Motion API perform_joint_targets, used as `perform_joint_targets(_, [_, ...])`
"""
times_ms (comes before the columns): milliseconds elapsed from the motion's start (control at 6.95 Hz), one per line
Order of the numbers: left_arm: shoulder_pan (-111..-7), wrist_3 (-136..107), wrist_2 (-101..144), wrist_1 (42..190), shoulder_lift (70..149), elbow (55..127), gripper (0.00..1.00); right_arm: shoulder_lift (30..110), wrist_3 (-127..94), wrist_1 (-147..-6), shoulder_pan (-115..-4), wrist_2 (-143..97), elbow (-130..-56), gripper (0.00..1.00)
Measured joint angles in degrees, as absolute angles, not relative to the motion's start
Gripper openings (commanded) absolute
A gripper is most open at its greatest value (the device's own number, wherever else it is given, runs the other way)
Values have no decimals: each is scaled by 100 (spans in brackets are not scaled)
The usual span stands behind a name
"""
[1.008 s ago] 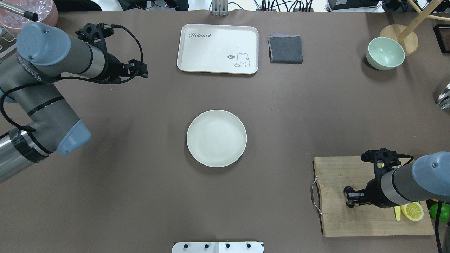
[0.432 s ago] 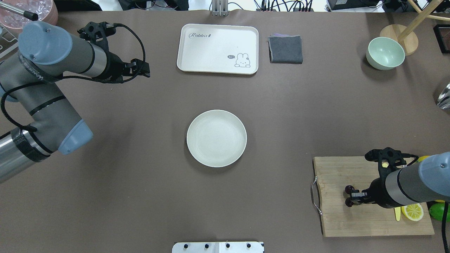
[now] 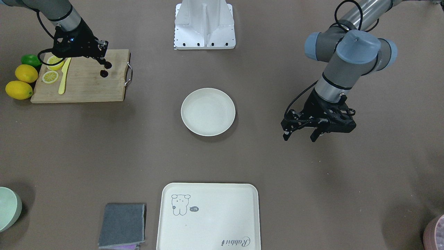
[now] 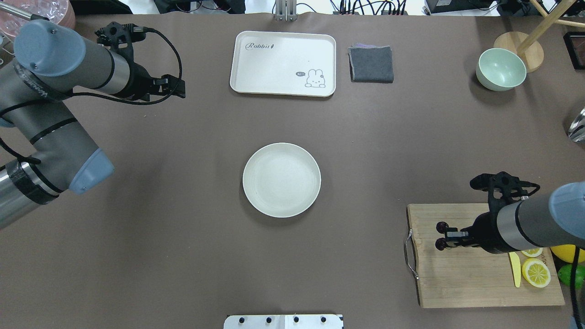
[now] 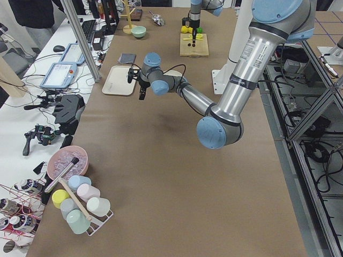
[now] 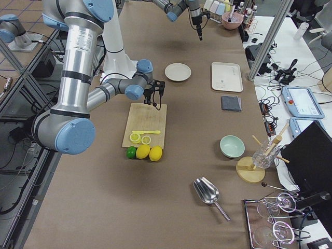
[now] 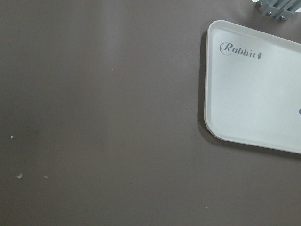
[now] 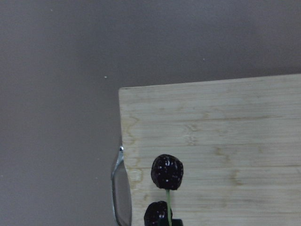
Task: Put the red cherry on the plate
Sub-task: 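Carry the cherries with the right gripper over the white plate and release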
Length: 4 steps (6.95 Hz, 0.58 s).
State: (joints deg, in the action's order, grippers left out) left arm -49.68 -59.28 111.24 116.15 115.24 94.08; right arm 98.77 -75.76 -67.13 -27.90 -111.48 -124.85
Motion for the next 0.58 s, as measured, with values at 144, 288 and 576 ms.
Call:
perform_joint_targets(144, [-5140, -5422, 11165, 11413, 11468, 9385, 98, 8953, -7536, -7568, -2924, -11131, -12358, 0])
perform_joint_targets(288, [-5366, -5047, 11351, 11310, 11346, 9341, 98, 7776, -7500, -8533, -3016, -11114, -12059, 0])
perform_joint_targets(576, [-5916, -4264, 11803, 11256, 11058, 9215, 98, 5967, -7396, -9332, -3061, -10981, -10982, 0])
